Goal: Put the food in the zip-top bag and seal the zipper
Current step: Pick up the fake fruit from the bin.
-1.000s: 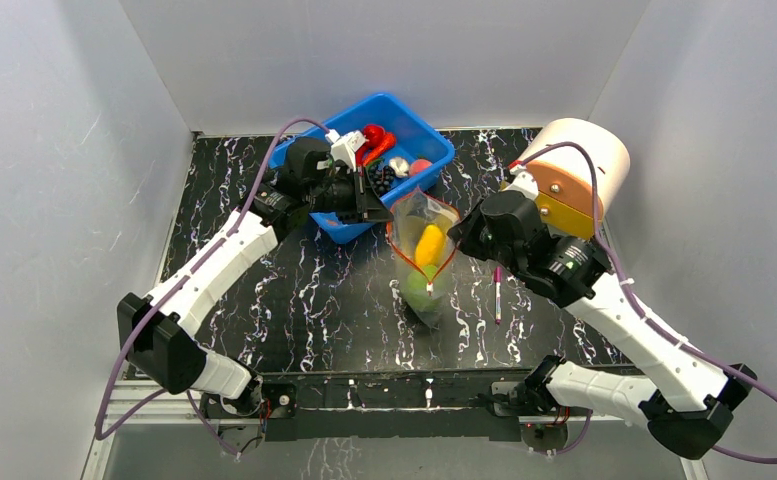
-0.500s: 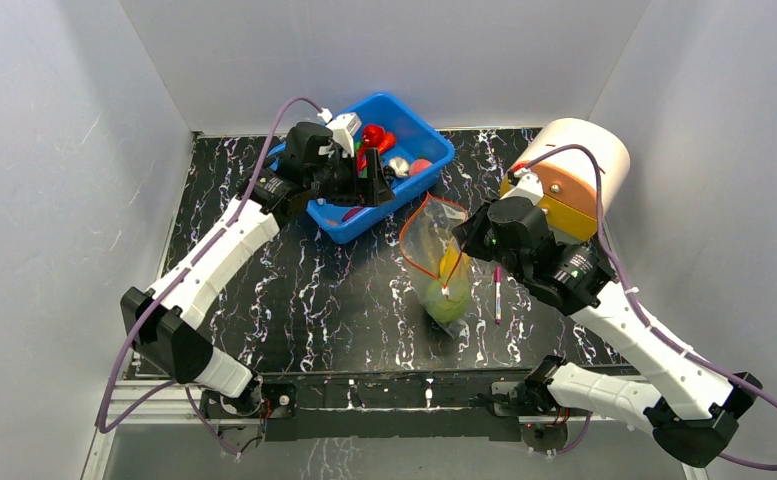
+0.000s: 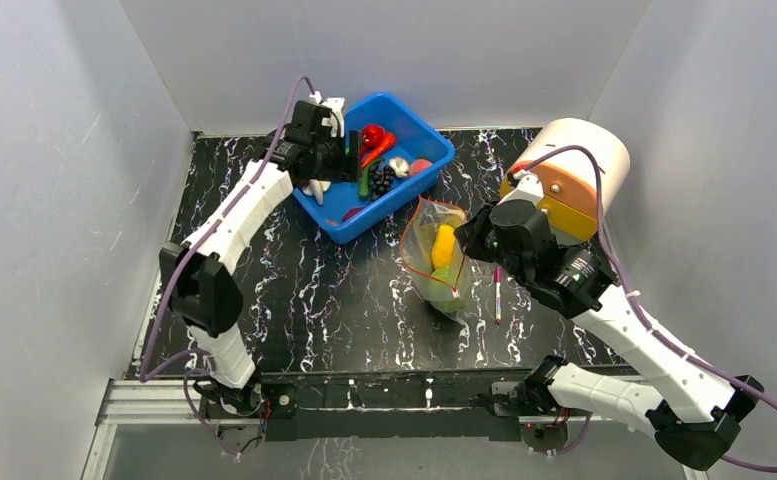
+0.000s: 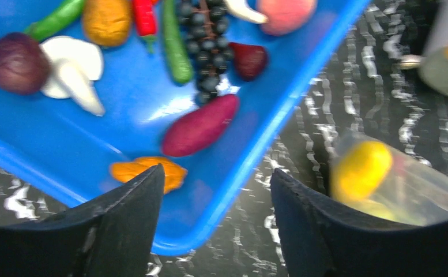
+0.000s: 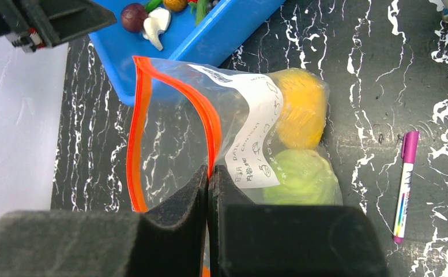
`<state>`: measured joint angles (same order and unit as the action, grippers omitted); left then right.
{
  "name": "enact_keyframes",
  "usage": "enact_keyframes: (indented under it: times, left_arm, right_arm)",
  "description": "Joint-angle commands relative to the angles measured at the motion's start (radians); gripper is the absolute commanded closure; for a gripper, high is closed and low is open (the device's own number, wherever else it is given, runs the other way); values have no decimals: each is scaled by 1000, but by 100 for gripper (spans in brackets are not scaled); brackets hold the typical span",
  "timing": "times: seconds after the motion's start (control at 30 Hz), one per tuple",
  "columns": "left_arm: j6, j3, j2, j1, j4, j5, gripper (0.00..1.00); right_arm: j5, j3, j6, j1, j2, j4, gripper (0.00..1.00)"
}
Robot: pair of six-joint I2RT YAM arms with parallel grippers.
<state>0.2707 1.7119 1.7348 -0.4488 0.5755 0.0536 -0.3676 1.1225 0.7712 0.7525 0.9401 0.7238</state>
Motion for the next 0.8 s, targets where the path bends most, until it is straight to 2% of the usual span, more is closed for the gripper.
enact_keyframes:
  times: [0.0,0.3,0.47,0.77]
  left_arm:
    - [-73,76,93,67,5,-50,39]
    - [-139,216,318,97,-27,-136,42]
    - [-197,297,423,106,-51,-190,30]
    - [-262,428,574,116,-81,-226,28]
  right_arm:
    - [-1,-25,-17,2,-23,-105,100]
    - [-15,-3,-46,1,1,-115,100]
    - [-5,19,-65,0,34,-116,100]
    - [-29,12,-68,0,33,-115,100]
